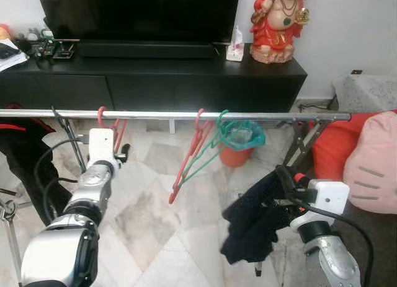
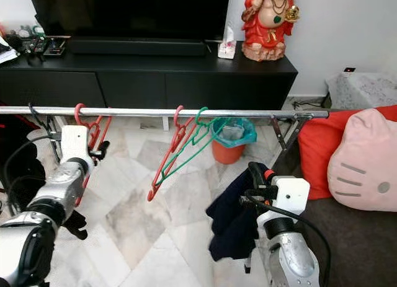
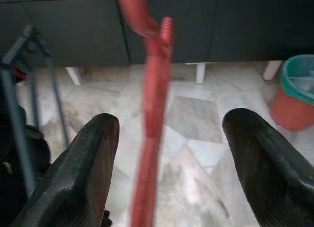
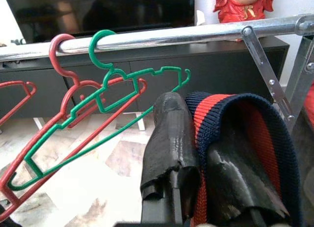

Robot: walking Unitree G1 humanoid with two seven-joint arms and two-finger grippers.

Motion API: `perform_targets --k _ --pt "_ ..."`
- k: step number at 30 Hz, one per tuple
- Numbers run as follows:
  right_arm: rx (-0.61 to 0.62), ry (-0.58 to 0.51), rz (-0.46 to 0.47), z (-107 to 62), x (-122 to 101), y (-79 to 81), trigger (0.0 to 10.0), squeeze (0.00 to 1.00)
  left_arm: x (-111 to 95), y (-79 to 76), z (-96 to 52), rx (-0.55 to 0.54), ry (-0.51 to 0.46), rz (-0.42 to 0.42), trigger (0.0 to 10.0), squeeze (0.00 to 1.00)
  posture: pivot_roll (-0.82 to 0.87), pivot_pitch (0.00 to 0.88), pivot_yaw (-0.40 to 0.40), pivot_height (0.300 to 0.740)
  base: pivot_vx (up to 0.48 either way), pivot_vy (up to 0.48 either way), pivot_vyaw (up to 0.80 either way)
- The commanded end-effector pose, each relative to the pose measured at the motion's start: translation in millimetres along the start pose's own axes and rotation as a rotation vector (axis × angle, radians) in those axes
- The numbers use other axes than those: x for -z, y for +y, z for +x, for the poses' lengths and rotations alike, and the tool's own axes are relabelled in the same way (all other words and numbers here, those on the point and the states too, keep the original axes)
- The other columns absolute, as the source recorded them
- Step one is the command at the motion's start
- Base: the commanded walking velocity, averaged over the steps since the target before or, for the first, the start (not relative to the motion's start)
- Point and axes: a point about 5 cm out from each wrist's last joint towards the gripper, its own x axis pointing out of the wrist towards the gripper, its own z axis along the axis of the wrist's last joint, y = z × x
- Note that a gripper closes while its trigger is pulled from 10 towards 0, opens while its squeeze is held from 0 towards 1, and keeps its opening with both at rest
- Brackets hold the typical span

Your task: Hang hanger

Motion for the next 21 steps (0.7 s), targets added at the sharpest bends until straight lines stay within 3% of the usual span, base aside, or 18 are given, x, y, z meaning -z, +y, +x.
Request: perform_targets --k 1,6,21 --pt "-0.014 -0.047 -0.001 0.0 -13 1.8 10.0 0.0 -2 1.1 -0.2 0.008 -0.021 0.003 10.0 0.0 -0.13 0.0 -0.059 0.74 0.0 0.0 0.0" --pt "-0.031 -0.058 0.007 3.9 -16 8.1 10.0 0.0 -11 4.4 -0.8 0.006 -0.1 0.017 10.0 0.0 -0.12 0.016 -0.053 0.74 0.0 0.0 0.0" --pt "0.012 -0.05 0.061 12.6 -4 24.5 10.0 0.0 -19 5.4 -4.1 0.107 -0.165 0.085 10.0 0.0 -0.03 0.021 0.044 0.74 0.0 0.0 0.0"
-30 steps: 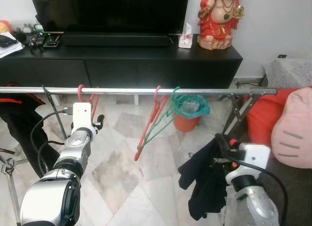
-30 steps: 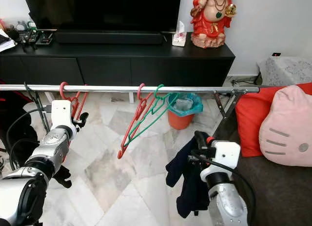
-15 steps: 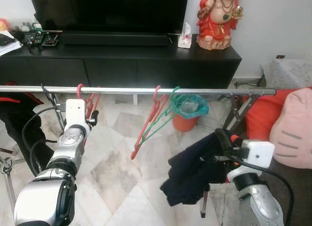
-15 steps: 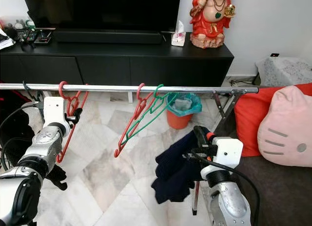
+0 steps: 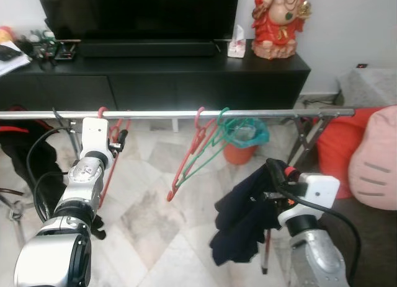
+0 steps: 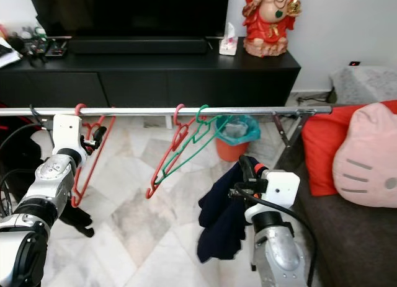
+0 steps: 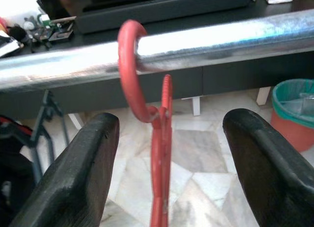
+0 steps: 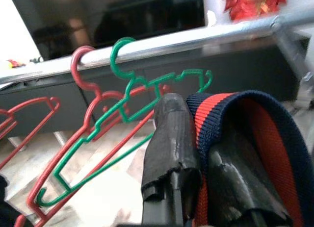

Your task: Hang hanger

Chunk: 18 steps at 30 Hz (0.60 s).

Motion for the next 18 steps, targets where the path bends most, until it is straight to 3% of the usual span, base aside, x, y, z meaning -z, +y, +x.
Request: perform_targets --k 1,11,15,18 --pt "0.013 -0.027 0.002 2.9 -2 2.0 10.0 0.0 4 1.8 -2.9 0.013 0.008 0.027 10.0 0.0 -0.03 0.018 0.051 0.74 0.0 0.0 0.0" --pt "0.043 -0.009 0.017 4.8 6 6.7 10.0 0.0 8 2.0 -3.5 0.013 0.032 0.025 10.0 0.0 -0.03 0.0 0.069 0.74 0.0 0.0 0.0" --pt "0.029 0.005 -0.013 6.5 7 3.0 10.0 0.0 10 8.4 -4.9 -0.014 0.05 -0.051 10.0 0.0 -0.04 0.0 0.047 0.74 0.0 0.0 0.0" --pt "0.043 -0.032 -0.033 20.6 1 -3.3 10.0 0.0 4 10.7 -6.1 -0.054 -0.018 -0.097 10.0 0.0 -0.05 0.0 0.044 0.74 0.0 0.0 0.0"
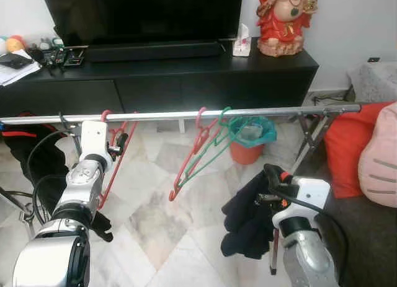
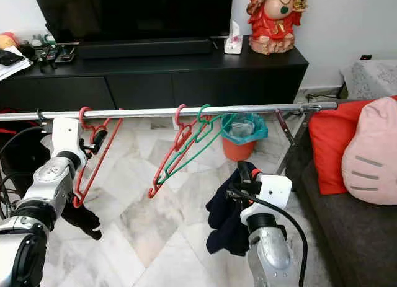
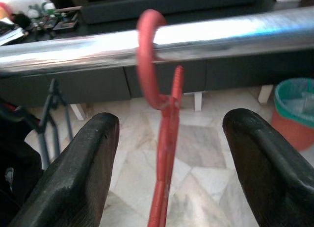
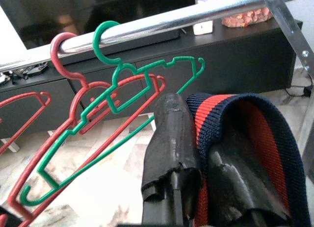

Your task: Hang hanger

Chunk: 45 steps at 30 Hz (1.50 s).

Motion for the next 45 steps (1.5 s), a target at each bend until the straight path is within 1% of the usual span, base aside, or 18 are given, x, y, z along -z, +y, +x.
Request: perform_targets --k 1,2,3,4,5,7,12,16,17,20,23,26,29,30,33,37,41,45 --pt "0.003 -0.052 -0.012 8.6 -10 -1.1 10.0 0.0 -4 3.9 -1.9 -0.025 -0.043 -0.021 10.0 0.0 -0.05 0.0 0.044 0.74 0.0 0.0 0.0" --pt "0.003 -0.052 -0.012 8.6 -10 -1.1 10.0 0.0 -4 3.9 -1.9 -0.025 -0.043 -0.021 10.0 0.0 -0.05 0.0 0.044 0.74 0.0 0.0 0.0" --pt "0.0 -0.068 -0.017 18.1 -13 -1.9 10.0 0.0 -6 0.5 -2.9 -0.023 -0.076 -0.005 10.0 0.0 -0.05 0.0 0.042 0.74 0.0 0.0 0.0" --pt "0.0 -0.068 -0.017 18.1 -13 -1.9 10.0 0.0 -6 0.5 -2.9 -0.023 -0.076 -0.005 10.0 0.0 -0.05 0.0 0.042 0.74 0.0 0.0 0.0" --pt "0.0 -0.087 -0.017 27.4 -16 -2.3 10.0 0.0 -7 -4.6 -4.9 -0.012 -0.106 0.014 10.0 0.0 -0.05 0.0 0.037 0.74 0.0 0.0 0.0" --pt "-0.006 -0.104 -0.024 34.2 -19 -1.8 10.0 0.0 -7 -10.7 -8.3 0.001 -0.134 0.028 10.0 0.0 -0.05 0.0 0.034 0.74 0.0 0.0 0.0" --pt "0.008 -0.116 -0.032 49.2 -19 -5.7 10.0 0.0 -5 -22.4 -12.3 0.013 -0.167 0.003 10.0 0.0 -0.05 0.0 0.028 0.74 0.0 0.0 0.0" --pt "0.001 -0.147 -0.046 64.1 -25 -5.1 10.0 0.0 -8 -30.9 -10.4 0.02 -0.182 -0.003 10.0 0.0 -0.06 0.0 0.033 0.74 0.0 0.0 0.0" --pt "0.005 -0.154 -0.042 73.3 -27 -6.1 10.0 0.0 -10 -33.1 -7.4 0.013 -0.177 -0.022 10.0 0.0 -0.07 0.0 0.036 0.74 0.0 0.0 0.0" --pt "0.022 -0.163 -0.055 80.3 -31 -8.5 10.0 0.0 -14 -35.4 -5.2 0.013 -0.19 -0.023 10.0 0.0 -0.08 0.0 0.045 0.74 0.0 0.0 0.0" --pt "0.037 -0.189 -0.067 80.3 -35 -12.3 10.0 0.0 -18 -37.4 -7.1 0.016 -0.222 -0.027 10.0 0.0 -0.08 0.0 0.055 0.74 0.0 0.0 0.0" --pt "0.065 -0.199 -0.085 72.6 -33 -18.9 10.0 0.0 -14 -40.9 -19.1 0.019 -0.268 -0.04 10.0 0.0 -0.09 0.0 0.07 0.74 0.0 0.0 0.0" --pt "0.086 -0.183 -0.11 62.5 -24 -24.3 10.0 0.0 -9 -43.5 -33.3 0.026 -0.305 -0.028 10.0 0.0 -0.08 0.0 0.07 0.74 0.0 0.0 0.0" --pt "0.086 -0.183 -0.11 62.5 -24 -24.3 10.0 0.0 -9 -43.5 -33.3 0.026 -0.305 -0.028 10.0 0.0 -0.08 0.0 0.07 0.74 0.0 0.0 0.0" --pt "0.106 -0.164 -0.119 57.1 -10 -28.9 10.0 0.0 -2 -43.5 -46.5 0.013 -0.332 -0.024 10.0 0.0 -0.06 0.0 0.051 0.74 0.0 0.0 0.0" --pt "0.106 -0.155 -0.123 57.8 -7 -28.6 10.0 0.0 4 -41.9 -49.2 -0.002 -0.318 -0.022 10.0 0.0 -0.06 0.0 0.048 0.74 0.0 0.0 0.0" --pt "0.07 -0.185 -0.157 73.0 -21 -26.6 10.0 0.0 5 -46.4 -45.6 -0.015 -0.299 -0.046 10.0 0.0 -0.06 0.0 0.02 0.74 0.0 0.0 0.0" --pt "0.072 -0.184 -0.158 73.8 -21 -28.6 10.0 0.0 4 -48.0 -47.7 -0.018 -0.297 -0.051 10.0 0.0 -0.06 0.0 0.015 0.74 0.0 0.0 0.0"
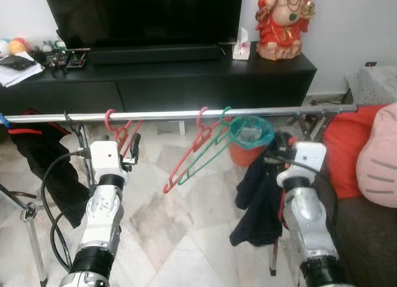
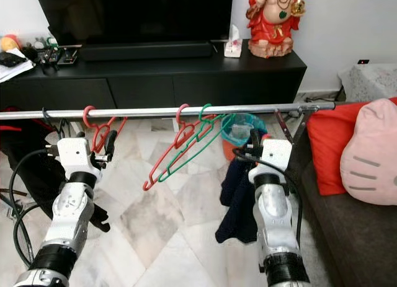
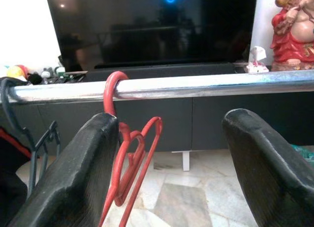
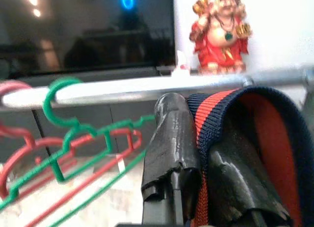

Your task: Hang hanger

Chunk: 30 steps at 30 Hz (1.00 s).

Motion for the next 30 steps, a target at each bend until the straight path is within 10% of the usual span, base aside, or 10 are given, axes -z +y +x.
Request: perform_targets --k 1,8,20,30 --pt "-0.002 -0.017 -0.005 1.9 -3 -0.9 10.0 0.0 -3 -1.4 0.6 -0.002 -0.004 0.011 10.0 0.0 -0.06 0.0 0.015 0.74 0.0 0.0 0.0" --pt "-0.005 0.016 -0.003 -21.5 6 1.2 10.0 0.0 11 0.6 -30.2 0.007 0.08 0.014 10.0 0.0 -0.07 0.0 0.025 0.74 0.0 0.0 0.0" --pt "0.0 0.162 0.003 -110.4 7 -4.4 10.0 0.0 4 14.6 -116.4 0.017 0.244 0.054 10.0 0.0 -0.07 0.0 0.037 0.74 0.0 0.0 0.0" --pt "-0.01 0.242 0.002 -139.2 -1 -5.8 10.0 0.0 -10 27.2 -146.8 -0.024 0.321 0.076 10.0 0.0 -0.05 0.039 0.028 0.74 0.0 0.0 0.0"
